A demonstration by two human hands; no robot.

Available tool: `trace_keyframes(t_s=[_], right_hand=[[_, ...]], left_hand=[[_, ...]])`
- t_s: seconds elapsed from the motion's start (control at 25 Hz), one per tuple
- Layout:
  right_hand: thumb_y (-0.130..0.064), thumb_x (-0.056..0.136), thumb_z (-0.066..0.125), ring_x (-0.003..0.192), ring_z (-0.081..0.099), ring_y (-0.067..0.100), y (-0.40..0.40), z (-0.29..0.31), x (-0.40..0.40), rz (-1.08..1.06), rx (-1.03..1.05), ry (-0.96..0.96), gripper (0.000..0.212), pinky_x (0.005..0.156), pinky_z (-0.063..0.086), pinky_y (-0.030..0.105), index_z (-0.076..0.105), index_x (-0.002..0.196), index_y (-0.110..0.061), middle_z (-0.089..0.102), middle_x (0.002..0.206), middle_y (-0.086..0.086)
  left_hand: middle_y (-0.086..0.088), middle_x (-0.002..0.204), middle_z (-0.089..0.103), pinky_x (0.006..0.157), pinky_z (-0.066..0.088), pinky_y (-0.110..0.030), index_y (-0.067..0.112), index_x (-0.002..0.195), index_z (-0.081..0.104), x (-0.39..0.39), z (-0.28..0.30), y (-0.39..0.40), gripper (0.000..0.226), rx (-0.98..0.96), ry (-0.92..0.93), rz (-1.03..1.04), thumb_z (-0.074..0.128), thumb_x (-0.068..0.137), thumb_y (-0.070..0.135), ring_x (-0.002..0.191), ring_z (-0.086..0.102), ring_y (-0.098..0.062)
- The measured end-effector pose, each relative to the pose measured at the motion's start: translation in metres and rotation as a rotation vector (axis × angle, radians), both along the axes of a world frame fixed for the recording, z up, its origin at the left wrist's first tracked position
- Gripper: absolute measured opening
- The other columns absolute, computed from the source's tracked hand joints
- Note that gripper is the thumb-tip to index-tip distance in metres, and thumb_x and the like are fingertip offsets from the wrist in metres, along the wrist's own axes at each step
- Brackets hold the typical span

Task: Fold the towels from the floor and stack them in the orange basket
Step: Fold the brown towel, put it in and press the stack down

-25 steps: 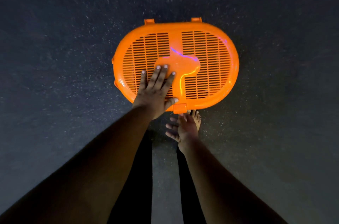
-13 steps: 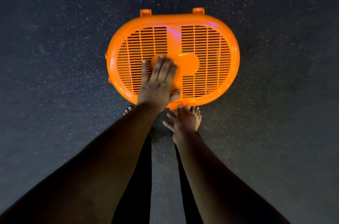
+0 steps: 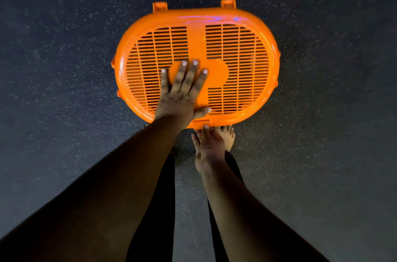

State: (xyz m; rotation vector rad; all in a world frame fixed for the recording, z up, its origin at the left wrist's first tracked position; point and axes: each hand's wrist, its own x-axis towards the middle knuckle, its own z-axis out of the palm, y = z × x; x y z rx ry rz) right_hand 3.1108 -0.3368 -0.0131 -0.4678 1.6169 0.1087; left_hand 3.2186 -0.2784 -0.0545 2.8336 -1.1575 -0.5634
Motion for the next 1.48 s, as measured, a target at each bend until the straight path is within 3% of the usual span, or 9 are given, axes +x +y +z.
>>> trace_keyframes(t_s=[0.08,0.16,0.32,0.44,0.56,0.68,0.84,1.12,1.48], right_hand=[[-0.015,0.108,0.046,0.09,0.068,0.013,0.002,-0.002,-0.006,-0.021,0.001,-0.04,0.031,0.099,0.052,0.039,0.055,0.131,0.004,0.075,0.086,0.001],[-0.021,0.108,0.049,0.095,0.069,0.013,-0.003,-0.002,-0.013,0.083,0.014,-0.059,0.03,0.098,0.053,0.036,0.056,0.13,-0.003,0.073,0.102,0.003],[-0.054,0.093,0.057,0.107,0.069,0.033,-0.045,0.011,-0.028,1.19,-0.457,0.19,0.036,0.094,0.055,0.046,0.07,0.108,-0.024,0.075,0.111,0.008],[-0.04,0.092,0.068,0.103,0.064,0.041,-0.082,0.032,-0.007,1.518,-0.92,0.091,0.032,0.082,0.055,0.048,0.065,0.113,-0.016,0.069,0.113,0.015],[-0.057,0.092,0.06,0.138,0.042,0.042,-0.113,0.025,0.04,1.842,-1.247,0.038,0.07,0.11,0.038,0.06,0.044,0.15,-0.02,0.043,0.152,0.018],[-0.07,0.094,0.045,0.157,0.01,0.038,-0.134,0.005,0.071,2.118,-1.197,0.014,0.088,0.119,0.014,0.071,0.013,0.163,-0.027,0.01,0.17,0.014],[-0.074,0.093,0.042,0.158,0.003,0.034,-0.139,-0.004,0.063,2.027,-1.255,-0.045,0.089,0.12,0.008,0.071,0.013,0.164,-0.028,0.006,0.172,0.011],[-0.071,0.069,0.078,0.151,0.016,0.046,-0.178,0.007,0.087,1.219,-0.779,0.169,0.128,0.117,0.025,0.064,0.002,0.163,-0.031,0.013,0.165,0.02],[-0.061,0.062,0.089,0.144,0.027,0.049,-0.196,0.018,0.148,1.307,-0.839,0.084,0.125,0.111,0.036,0.059,0.018,0.16,-0.035,0.023,0.156,0.02]], left_hand=[[-0.009,0.173,0.002,0.12,0.003,-0.071,0.023,0.165,0.004,0.0,0.0,0.0,0.108,-0.002,-0.012,0.0,0.041,0.083,0.082,0.159,0.003,-0.033],[-0.009,0.173,0.001,0.12,0.004,-0.072,0.023,0.165,0.003,0.0,0.002,-0.001,0.108,-0.001,-0.001,0.0,0.041,0.083,0.082,0.159,0.002,-0.033],[-0.012,0.172,0.005,0.12,0.007,-0.071,0.02,0.165,0.007,0.003,0.019,0.003,0.102,-0.034,0.017,-0.016,0.043,0.087,0.077,0.159,0.005,-0.033],[-0.012,0.172,0.008,0.122,0.01,-0.067,0.018,0.165,0.01,0.004,0.031,0.018,0.1,-0.04,0.004,0.025,0.049,0.091,0.073,0.159,0.006,-0.029],[-0.01,0.172,0.005,0.124,0.008,-0.064,0.017,0.165,0.01,0.013,0.034,0.039,0.098,-0.024,-0.019,0.149,0.042,0.093,0.075,0.159,0.004,-0.027],[-0.009,0.173,0.004,0.125,0.007,-0.061,0.016,0.165,0.007,0.029,0.024,0.05,0.098,0.012,0.019,0.179,0.037,0.093,0.076,0.159,0.002,-0.027],[-0.008,0.172,0.012,0.126,0.006,-0.06,0.018,0.164,0.017,0.029,0.023,0.049,0.093,-0.108,0.04,0.253,0.039,0.093,0.073,0.159,0.006,-0.026],[-0.006,0.17,0.013,0.121,0.018,-0.066,0.034,0.163,0.009,0.07,0.037,0.059,0.113,-0.303,0.384,1.142,0.072,0.077,0.071,0.156,0.011,-0.034],[-0.012,0.158,0.032,0.116,0.029,-0.059,0.036,0.158,0.025,0.112,0.039,0.061,0.111,-0.353,0.416,1.378,0.089,0.068,0.053,0.146,0.026,-0.043]])
